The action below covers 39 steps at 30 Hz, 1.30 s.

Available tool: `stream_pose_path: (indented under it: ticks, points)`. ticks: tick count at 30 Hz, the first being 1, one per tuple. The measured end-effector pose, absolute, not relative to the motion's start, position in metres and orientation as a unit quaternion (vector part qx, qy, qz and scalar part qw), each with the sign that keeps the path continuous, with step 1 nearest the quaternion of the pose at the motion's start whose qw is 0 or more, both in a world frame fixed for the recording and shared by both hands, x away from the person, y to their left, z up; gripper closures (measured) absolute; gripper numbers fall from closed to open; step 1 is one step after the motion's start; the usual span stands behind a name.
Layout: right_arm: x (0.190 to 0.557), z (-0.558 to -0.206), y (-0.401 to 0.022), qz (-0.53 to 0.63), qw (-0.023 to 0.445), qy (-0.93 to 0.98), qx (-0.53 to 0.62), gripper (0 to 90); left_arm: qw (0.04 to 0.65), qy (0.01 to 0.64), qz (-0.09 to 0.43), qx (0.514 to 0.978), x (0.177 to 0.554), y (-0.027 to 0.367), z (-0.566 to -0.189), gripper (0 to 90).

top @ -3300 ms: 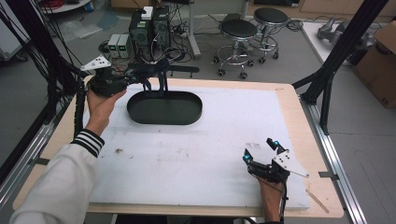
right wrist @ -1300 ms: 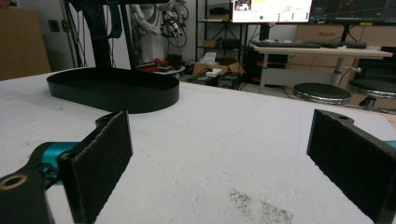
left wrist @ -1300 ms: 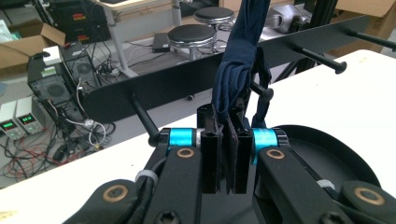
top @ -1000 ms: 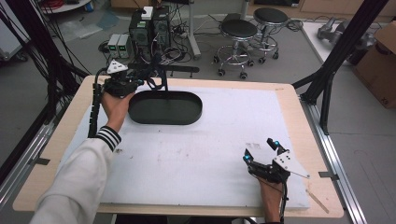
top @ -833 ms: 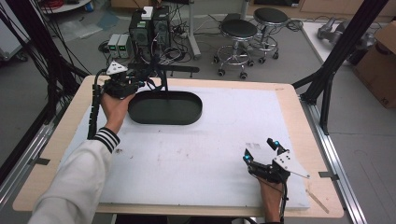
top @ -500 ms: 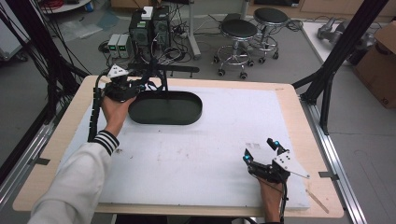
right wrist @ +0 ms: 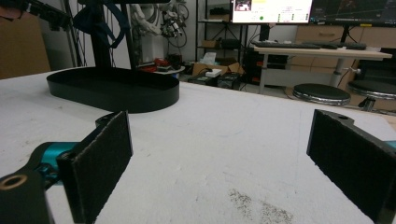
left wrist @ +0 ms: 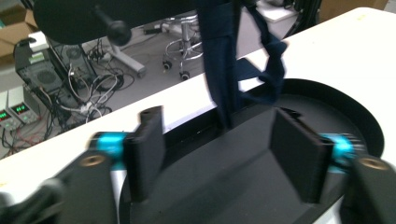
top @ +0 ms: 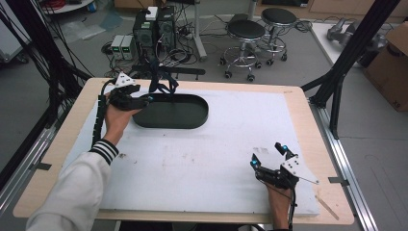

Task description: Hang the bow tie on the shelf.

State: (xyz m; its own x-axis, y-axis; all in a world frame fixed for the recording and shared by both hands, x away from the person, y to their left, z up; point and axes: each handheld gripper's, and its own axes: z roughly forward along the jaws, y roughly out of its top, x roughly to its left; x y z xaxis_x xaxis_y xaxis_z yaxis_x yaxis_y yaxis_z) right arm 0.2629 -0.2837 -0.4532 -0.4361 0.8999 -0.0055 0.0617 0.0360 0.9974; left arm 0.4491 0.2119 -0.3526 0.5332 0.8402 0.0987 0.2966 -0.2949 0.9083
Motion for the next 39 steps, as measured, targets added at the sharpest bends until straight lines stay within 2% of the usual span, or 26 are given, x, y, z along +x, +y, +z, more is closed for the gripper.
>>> stream_pose_path:
  ticks: [3, 4, 10, 22, 32, 39]
  points:
    - [0.262, -0.453, -0.284, 0.579, 0.367, 0.618, 0.385, 5.8, 0.459, 0.378, 0.296, 0.748, 0.443, 0.215, -0.356, 17.6]
    - [0.262, -0.454, -0.284, 0.580, 0.368, 0.616, 0.385, 5.9, 0.465, 0.378, 0.292, 0.746, 0.441, 0.216, -0.357, 17.3]
    - [0.262, -0.454, -0.284, 0.580, 0.369, 0.617, 0.385, 5.9, 0.500, 0.376, 0.277, 0.730, 0.422, 0.230, -0.366, 17.1]
    - [0.262, -0.453, -0.283, 0.574, 0.370, 0.620, 0.387, 5.9, 0.549, 0.360, 0.275, 0.702, 0.357, 0.257, -0.398, 17.1]
    - [0.262, -0.453, -0.282, 0.570, 0.371, 0.622, 0.389, 5.9, 0.566, 0.376, 0.293, 0.672, 0.315, 0.275, -0.427, 17.2]
    - [0.262, -0.453, -0.281, 0.569, 0.374, 0.621, 0.388, 5.8, 0.572, 0.358, 0.314, 0.668, 0.295, 0.279, -0.441, 17.2]
